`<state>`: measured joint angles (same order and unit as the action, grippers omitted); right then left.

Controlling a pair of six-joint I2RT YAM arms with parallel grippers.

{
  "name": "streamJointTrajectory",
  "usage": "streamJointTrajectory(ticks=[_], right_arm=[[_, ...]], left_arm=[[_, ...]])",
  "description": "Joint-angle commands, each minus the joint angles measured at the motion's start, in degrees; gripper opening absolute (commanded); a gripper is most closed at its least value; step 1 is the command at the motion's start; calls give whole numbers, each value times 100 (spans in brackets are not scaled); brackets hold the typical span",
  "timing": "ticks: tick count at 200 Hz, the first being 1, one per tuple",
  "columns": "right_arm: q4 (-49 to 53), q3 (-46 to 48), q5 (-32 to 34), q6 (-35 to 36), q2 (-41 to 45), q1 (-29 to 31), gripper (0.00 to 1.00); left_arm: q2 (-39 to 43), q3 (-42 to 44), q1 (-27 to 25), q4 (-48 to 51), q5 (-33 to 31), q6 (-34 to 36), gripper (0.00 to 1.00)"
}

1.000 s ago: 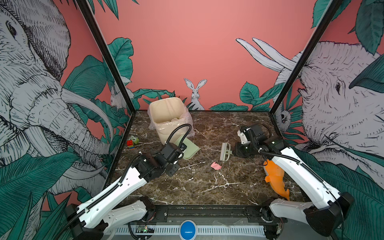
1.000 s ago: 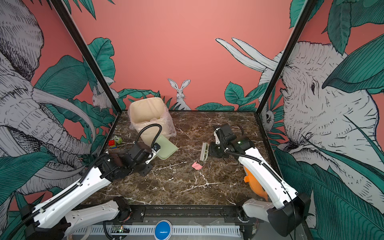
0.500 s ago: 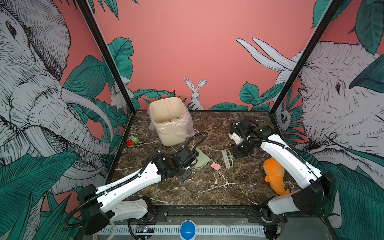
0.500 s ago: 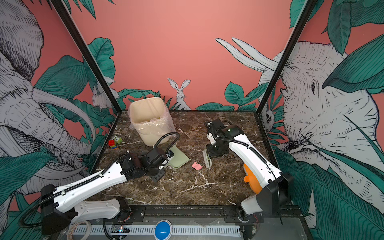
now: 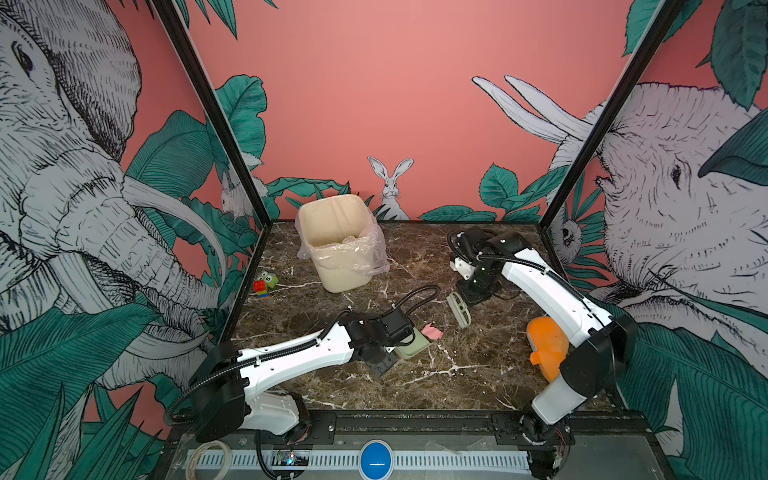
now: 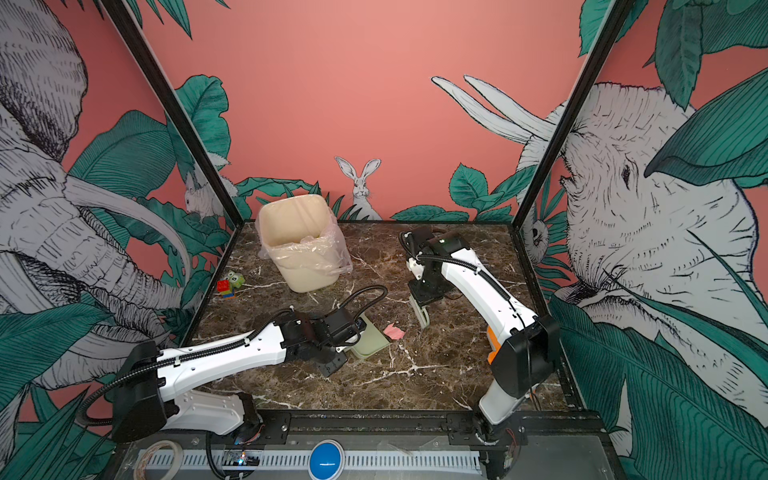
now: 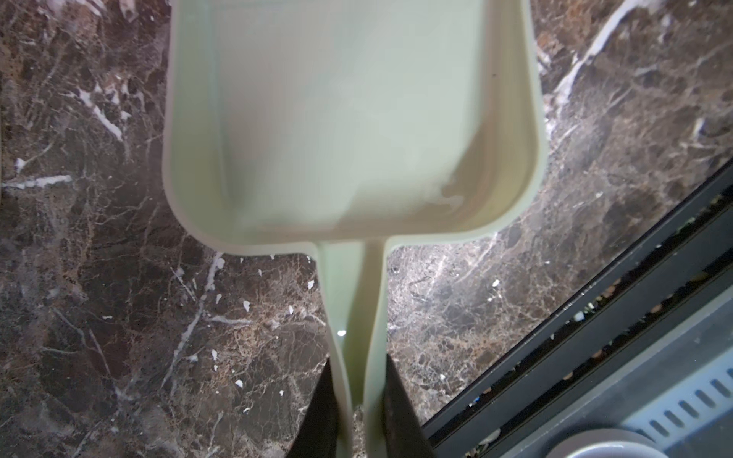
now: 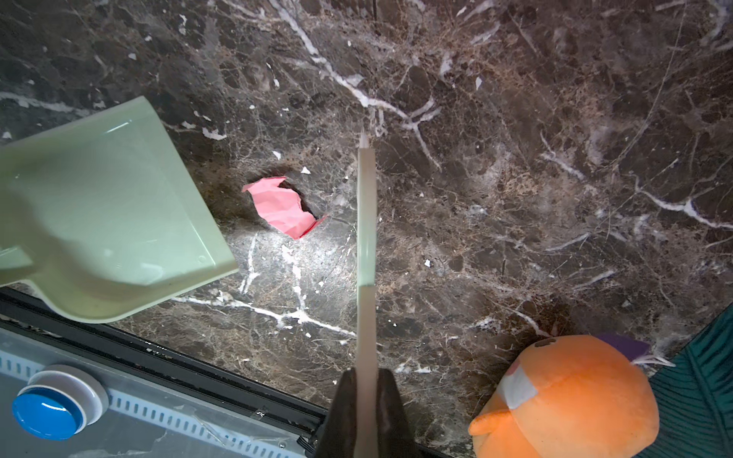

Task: Sweep away the paper scraps from the table
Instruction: 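Set the dustpan beside the pink scrap and sweep it in with the right gripper's brush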

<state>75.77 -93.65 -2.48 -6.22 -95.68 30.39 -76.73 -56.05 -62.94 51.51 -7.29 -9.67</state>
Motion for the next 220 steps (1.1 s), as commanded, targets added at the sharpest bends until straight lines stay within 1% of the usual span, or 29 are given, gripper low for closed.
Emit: streamJointTrajectory(ticks=[1,78,139,220], right_arm=[[263,-195,156,181,-254,147,0],[563,-797,359,297,-913,457,0],[686,-746,528,313,-1067,654,0],[694,-709,525,288,-1206,844,0]], left_arm=[[24,120,-56,-66,153,-108,12],[-206,363,-258,-495,47,-55,12],[-338,447,-311,-721,-31,43,11],[-360,617,-342,-936,-64,34,11]])
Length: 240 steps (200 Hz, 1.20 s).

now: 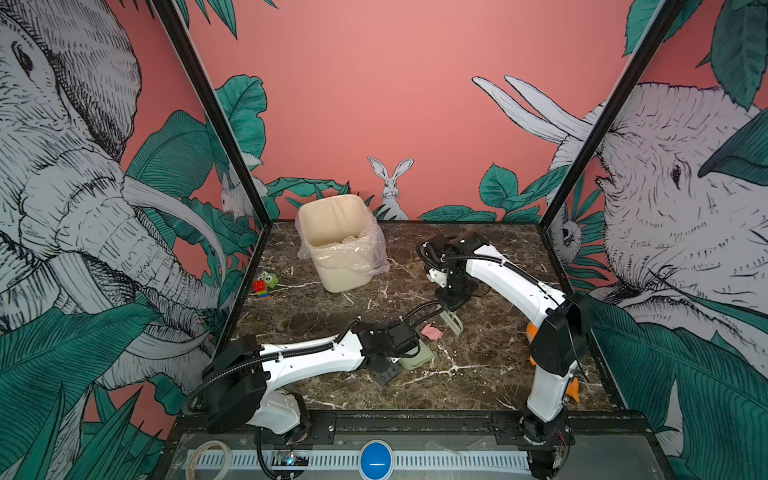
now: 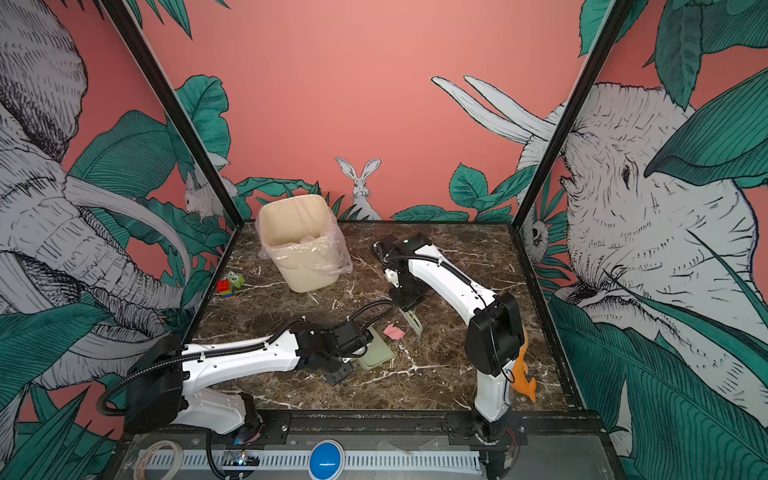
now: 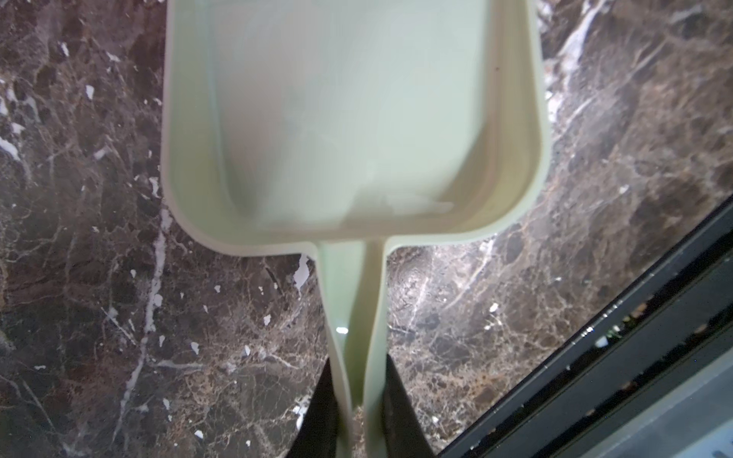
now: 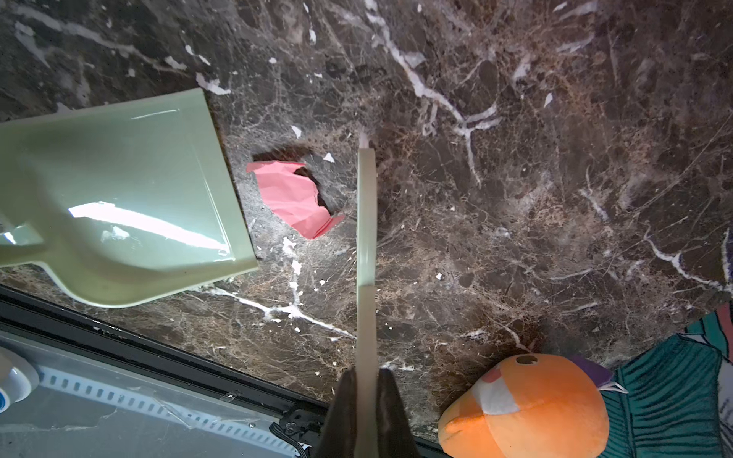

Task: Sweep away the paper scraps from the table
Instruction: 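Set the dustpan beside the pink scrap and sweep it in with the right gripper's brush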

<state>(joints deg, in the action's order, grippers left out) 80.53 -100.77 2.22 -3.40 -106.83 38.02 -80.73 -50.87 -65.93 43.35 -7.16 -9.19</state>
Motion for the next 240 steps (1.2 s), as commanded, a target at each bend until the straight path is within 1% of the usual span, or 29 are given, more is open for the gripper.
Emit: streamJointTrajectory(ticks=[1,41,79,93,114,141,161,191,240], right_arm=[[217,4,53,6,-92,87,0],[190,12,-102,-12,-226,292,0],[266,-207,-405,-58,-337,618,0],[318,-304,-600,-64,-341,764,0],[332,-398,-1069,-73,-242,944,0],[333,-379,-1560,-100,-17,996,0],[337,-282,-1248,-114,149,956,0],[494,-246,-787,-97,223,724,0],[349,-206,-518,-195,647,296,0]], left_arm=[[40,97,-42,-123,-76,-18,11],[-4,120,-51,-148,-69,-4,11],[-31,154,-51,-169,-65,-14,11],[-31,158,-60,-170,-59,-22,11],[-5,178,-60,-165,-75,-50,11],[39,192,-68,-151,-89,-85,11],[57,205,-68,-146,-101,-96,11],[79,208,-69,-160,-123,-108,11],[311,222,-78,-187,-260,-170,10]])
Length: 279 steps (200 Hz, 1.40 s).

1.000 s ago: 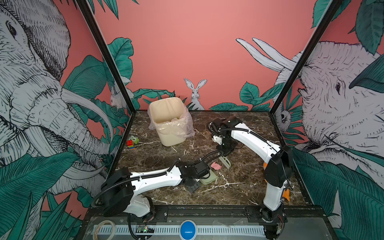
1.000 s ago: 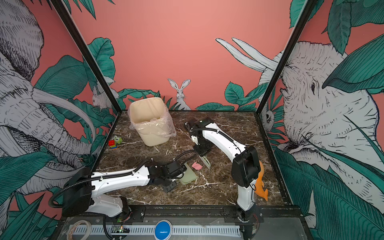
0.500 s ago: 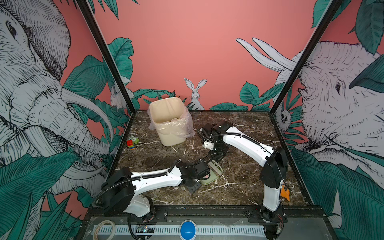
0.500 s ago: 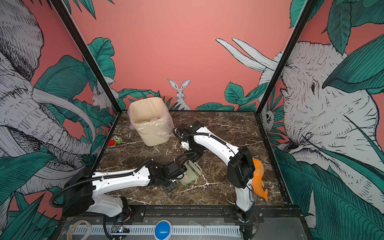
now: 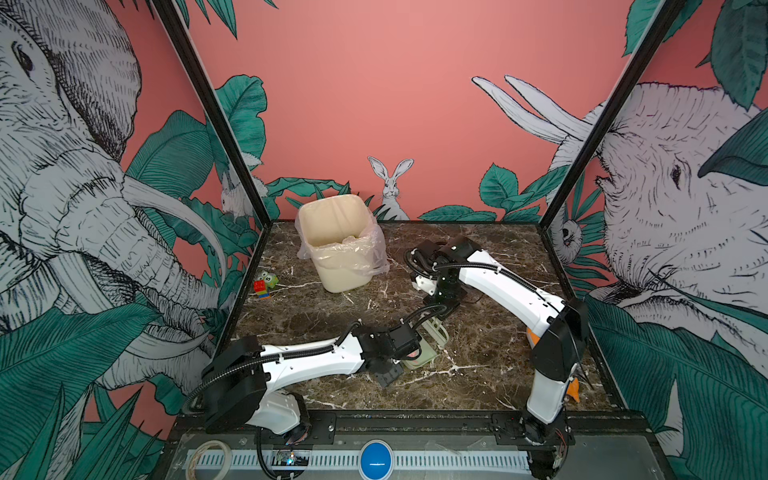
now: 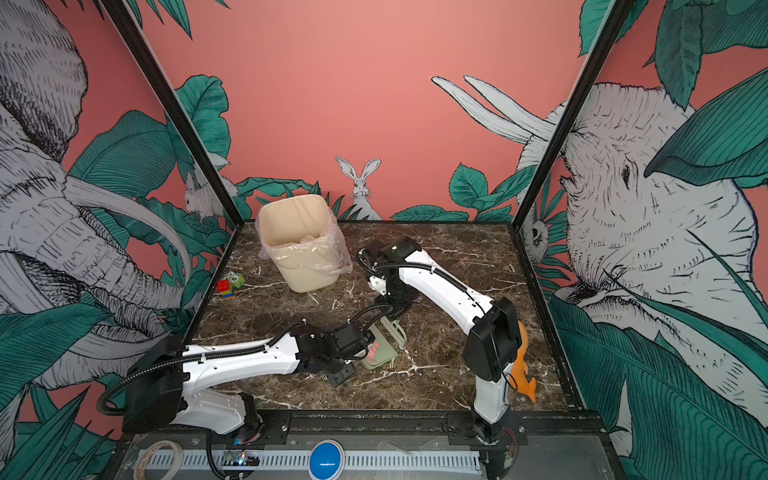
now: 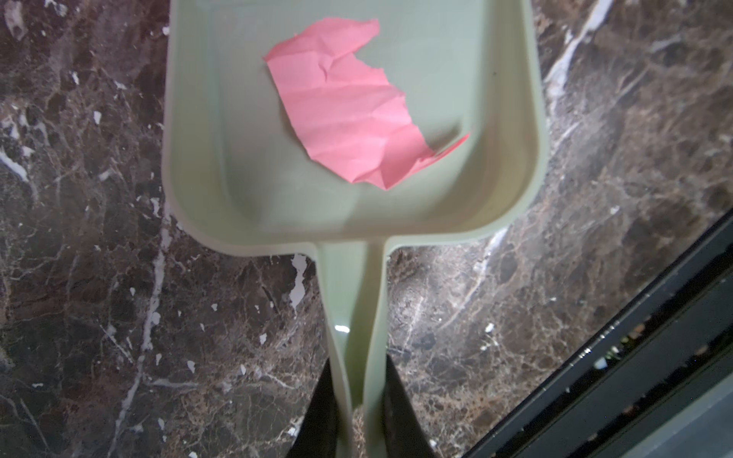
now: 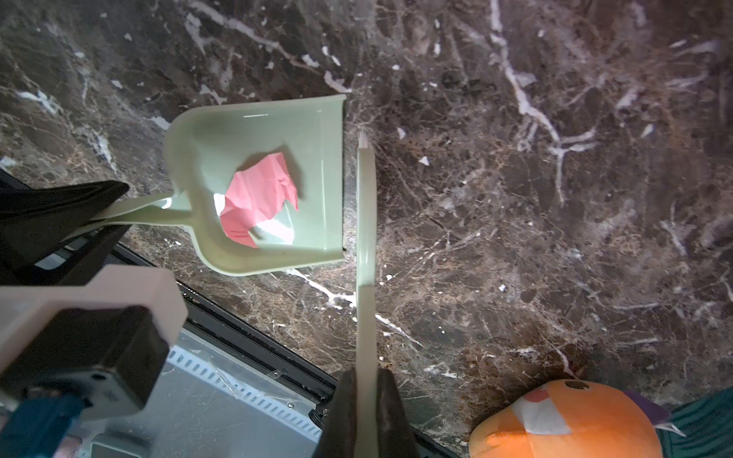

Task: Sweep away the paper scraps from the table
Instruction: 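Set the dustpan beside the pink scrap and sweep it in with the right gripper's brush, then lift the loaded dustpan toward the cream bin with the left gripper while the right withdraws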

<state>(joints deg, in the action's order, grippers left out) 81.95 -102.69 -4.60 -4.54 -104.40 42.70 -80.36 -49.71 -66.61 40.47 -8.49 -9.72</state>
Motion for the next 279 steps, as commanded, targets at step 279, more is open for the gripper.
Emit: streamJointTrajectory(ticks=[279], right_arm=[[-576,1586,-219,-286,2016,-1341,0]], left_arm=[[1643,-3748,1668,2886,-1381,520,10]])
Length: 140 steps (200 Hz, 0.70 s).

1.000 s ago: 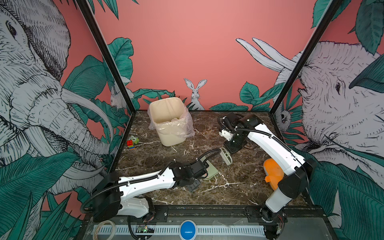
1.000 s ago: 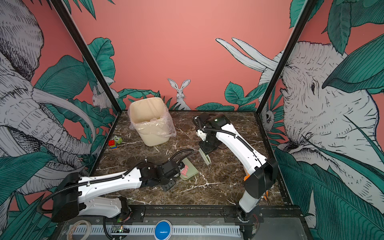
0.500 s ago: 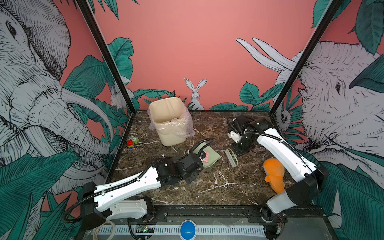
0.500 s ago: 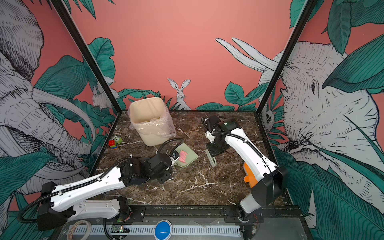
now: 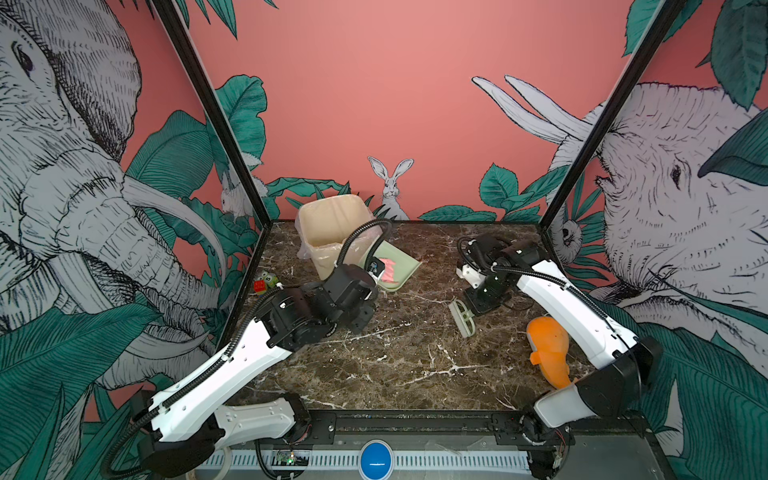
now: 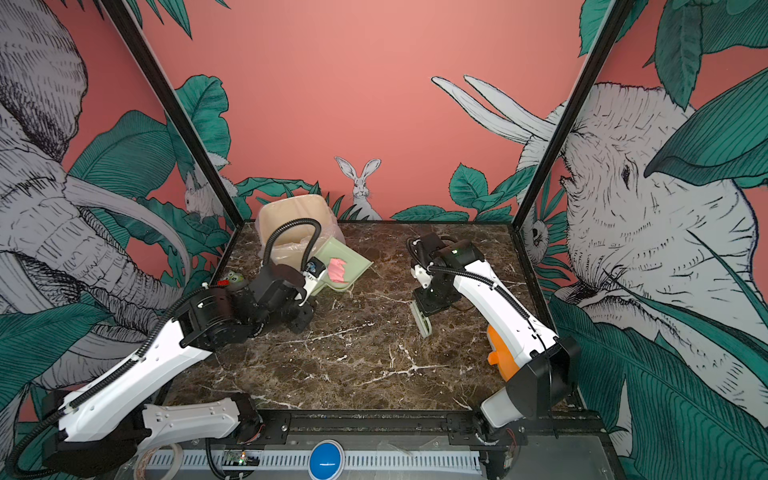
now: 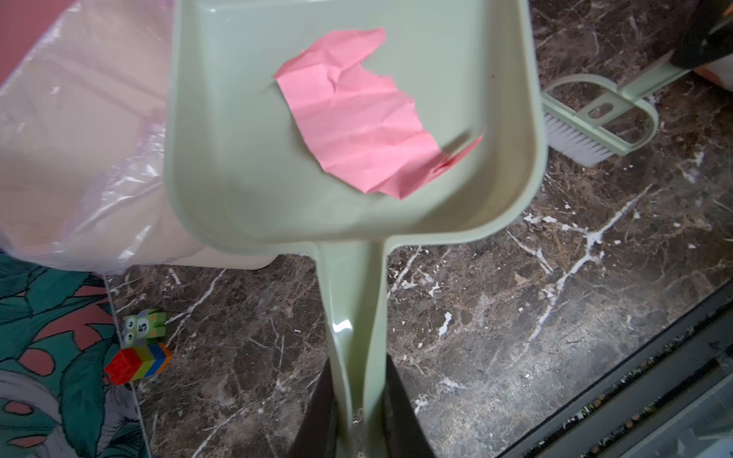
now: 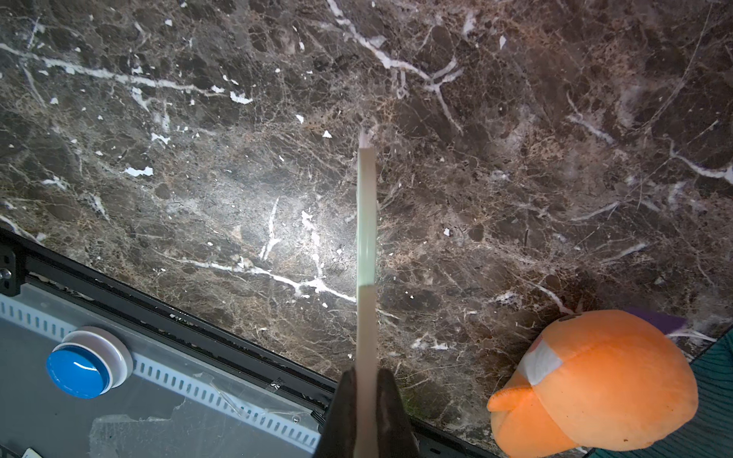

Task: Sweep away the paper scraps from the table
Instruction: 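Lift the loaded dustpan toward the cream bin with the left gripper while the right withdraws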

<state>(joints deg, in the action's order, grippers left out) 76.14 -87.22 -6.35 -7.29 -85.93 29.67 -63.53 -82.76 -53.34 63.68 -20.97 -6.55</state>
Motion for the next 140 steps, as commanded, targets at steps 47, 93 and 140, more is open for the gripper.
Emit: streamJointTrajectory(ticks=[47,93,140], right_arm=[[16,47,-77,15,217,-73,0],[68,47,-59,74,269,-118,0],[41,111,-95,86,331,-141,0]], left_arm=[[-232,-976,1445,697,90,551,10],[-416,-1397,2729,654,358,986,10],[-628,-1380,3618,182,600,1275,10]])
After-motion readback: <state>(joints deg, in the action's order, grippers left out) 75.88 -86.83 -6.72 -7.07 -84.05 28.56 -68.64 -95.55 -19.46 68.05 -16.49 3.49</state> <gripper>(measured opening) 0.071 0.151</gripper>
